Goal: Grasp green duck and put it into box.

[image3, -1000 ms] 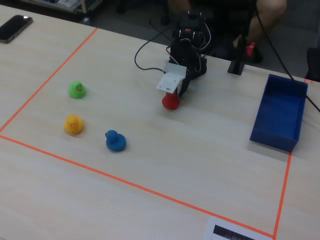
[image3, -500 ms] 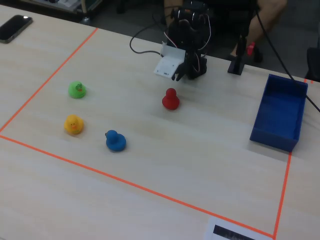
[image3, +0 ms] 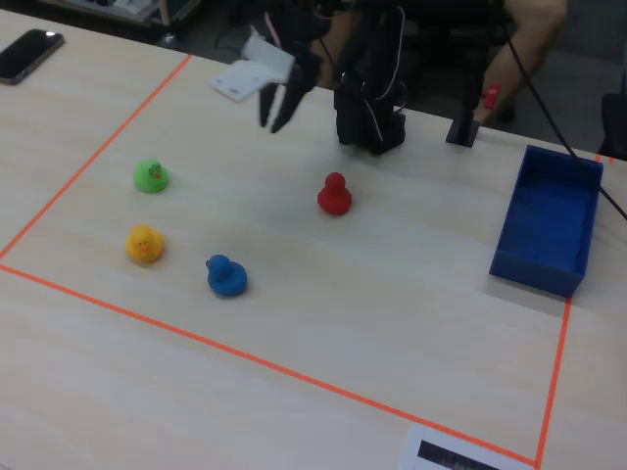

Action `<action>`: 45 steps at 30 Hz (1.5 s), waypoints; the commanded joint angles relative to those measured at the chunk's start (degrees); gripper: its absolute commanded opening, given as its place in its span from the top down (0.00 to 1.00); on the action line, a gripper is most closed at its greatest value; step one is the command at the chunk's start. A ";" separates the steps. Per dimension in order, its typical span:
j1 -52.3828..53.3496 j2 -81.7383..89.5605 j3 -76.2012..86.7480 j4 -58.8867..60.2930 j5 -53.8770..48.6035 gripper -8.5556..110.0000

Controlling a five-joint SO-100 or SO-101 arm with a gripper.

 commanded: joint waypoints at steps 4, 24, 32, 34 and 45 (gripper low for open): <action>14.94 -19.25 -13.54 -16.17 -3.52 0.70; 33.66 -51.59 -21.53 -52.73 -12.13 0.57; 34.10 -53.35 -14.41 -57.04 -11.69 0.57; 34.01 -53.53 -12.74 -57.48 -11.25 0.57; 33.22 -55.81 -7.47 -61.35 -9.58 0.57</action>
